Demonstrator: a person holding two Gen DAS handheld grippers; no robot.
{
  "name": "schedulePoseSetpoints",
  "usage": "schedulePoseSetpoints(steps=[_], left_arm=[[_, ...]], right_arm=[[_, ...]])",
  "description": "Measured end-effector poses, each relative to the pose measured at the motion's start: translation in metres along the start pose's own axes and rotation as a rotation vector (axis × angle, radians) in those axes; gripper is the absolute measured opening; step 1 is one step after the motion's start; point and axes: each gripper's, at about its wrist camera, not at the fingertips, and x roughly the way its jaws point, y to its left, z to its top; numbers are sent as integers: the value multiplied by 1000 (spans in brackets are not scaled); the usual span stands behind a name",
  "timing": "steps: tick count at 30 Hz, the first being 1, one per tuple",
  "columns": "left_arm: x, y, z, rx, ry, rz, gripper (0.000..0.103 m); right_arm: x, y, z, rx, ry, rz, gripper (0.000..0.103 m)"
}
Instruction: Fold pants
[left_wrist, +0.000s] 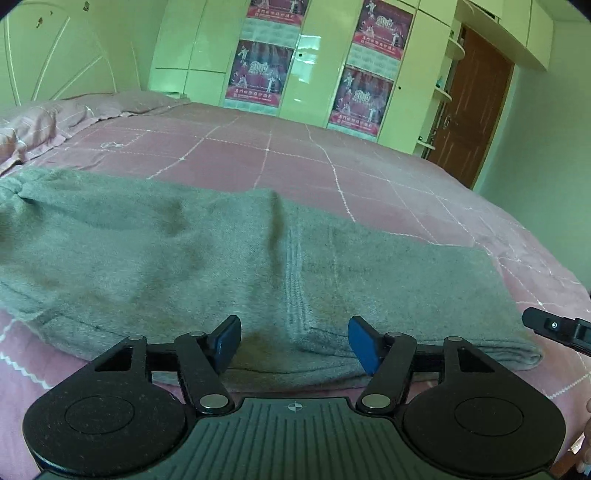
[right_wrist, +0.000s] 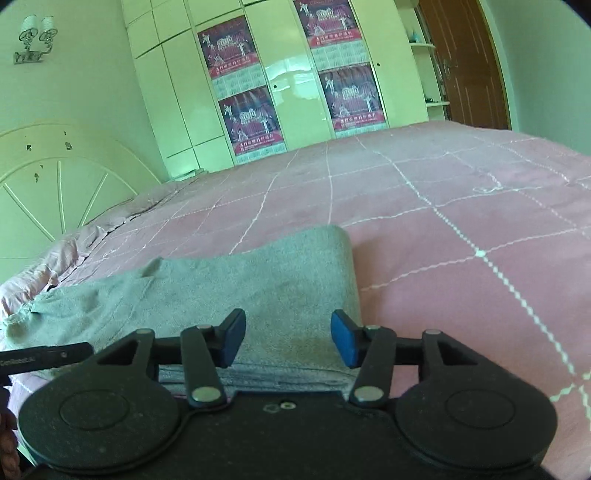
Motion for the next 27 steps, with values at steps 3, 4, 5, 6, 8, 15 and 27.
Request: schedulePoseSetpoints(steps=[3, 4, 5, 6, 8, 15, 27], left_arm=[[-30, 39, -6, -75, -41, -5, 64], [-38, 54, -9, -105, -59, -16, 64], [-47, 66, -8, -125, -78, -15, 64], [-58, 82, -12, -143, -93, 2, 64], [-69, 114, -12, -207, -115, 27, 65], [-50, 221, -25, -508, -123, 103, 73], [35, 268, -7, -493, -153, 39, 73]], right_arm=[[-1, -5, -2, 24, 3, -5, 45], [-1, -6, -2, 27, 5, -6, 45], [2, -8, 0, 28, 10, -11, 45], [3, -7, -1, 29, 11, -12, 45], [3, -5, -3, 24, 8, -12, 47], [2, 14, -7, -38, 0, 15, 49], [1, 45, -10, -112, 36, 3, 51]])
